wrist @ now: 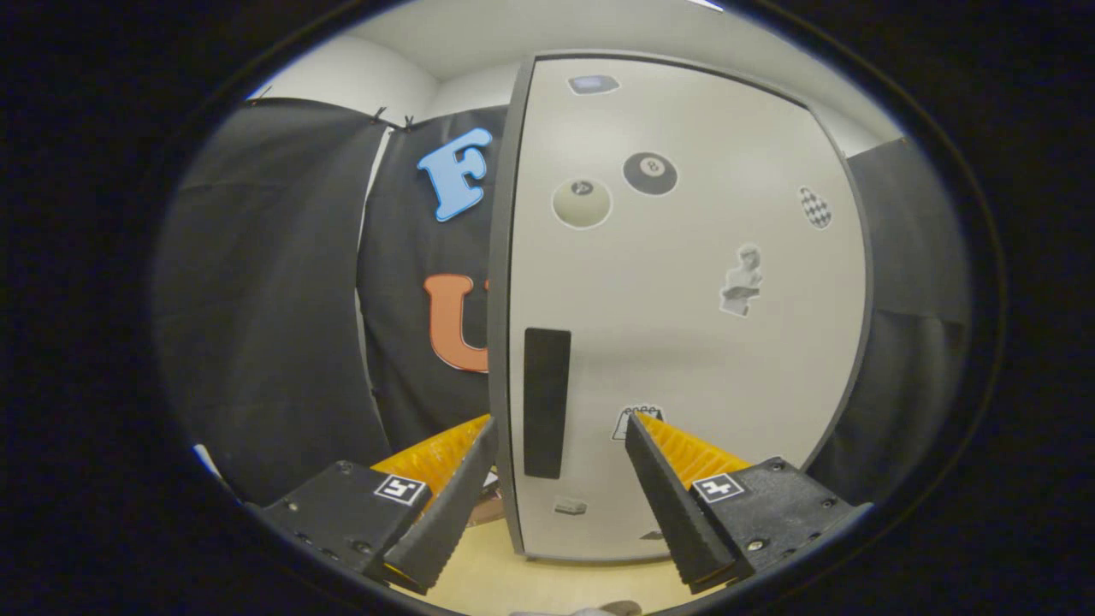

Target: Open the shoe cabinet door, grab the shoes and put them into the shoe cabinet, then close the shoe cabinet door.

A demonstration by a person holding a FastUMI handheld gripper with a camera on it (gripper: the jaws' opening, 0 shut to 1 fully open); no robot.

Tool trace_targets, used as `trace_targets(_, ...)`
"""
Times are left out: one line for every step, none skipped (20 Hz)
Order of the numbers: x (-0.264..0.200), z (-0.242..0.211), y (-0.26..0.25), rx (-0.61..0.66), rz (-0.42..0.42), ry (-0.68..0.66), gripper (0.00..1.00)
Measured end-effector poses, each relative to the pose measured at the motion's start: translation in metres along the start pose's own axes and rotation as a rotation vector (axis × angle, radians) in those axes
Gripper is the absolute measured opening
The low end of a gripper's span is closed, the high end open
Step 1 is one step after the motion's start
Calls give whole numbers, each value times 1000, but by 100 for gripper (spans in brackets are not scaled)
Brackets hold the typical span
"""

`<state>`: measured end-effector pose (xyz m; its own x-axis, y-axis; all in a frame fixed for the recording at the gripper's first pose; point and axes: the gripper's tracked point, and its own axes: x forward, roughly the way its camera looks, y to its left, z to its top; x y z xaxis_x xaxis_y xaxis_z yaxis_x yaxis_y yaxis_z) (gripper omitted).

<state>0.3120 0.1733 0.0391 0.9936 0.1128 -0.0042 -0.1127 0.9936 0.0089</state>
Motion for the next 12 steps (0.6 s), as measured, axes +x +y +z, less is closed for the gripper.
trace_targets(9,-2,0,3,-5,7,97)
trace_targets(19,-4,1,7,-9,12,96)
trace_targets(25,-6,1,6,-12,20,92)
trace_targets(30,-7,4,10,-10,27,91)
trace_targets(34,-7,8,11,4,23,85)
trace_targets(37,-8,9,11,5,29,81)
trace_targets(37,-9,6,15,-15,31,70)
trace_targets(41,-11,7,28,-18,32,59)
trace_targets(41,-11,8,44,-29,32,48)
trace_targets(43,-12,9,40,-36,35,41)
trace_targets(42,-12,7,29,-43,43,40)
trace_targets(41,-13,6,21,-49,44,39)
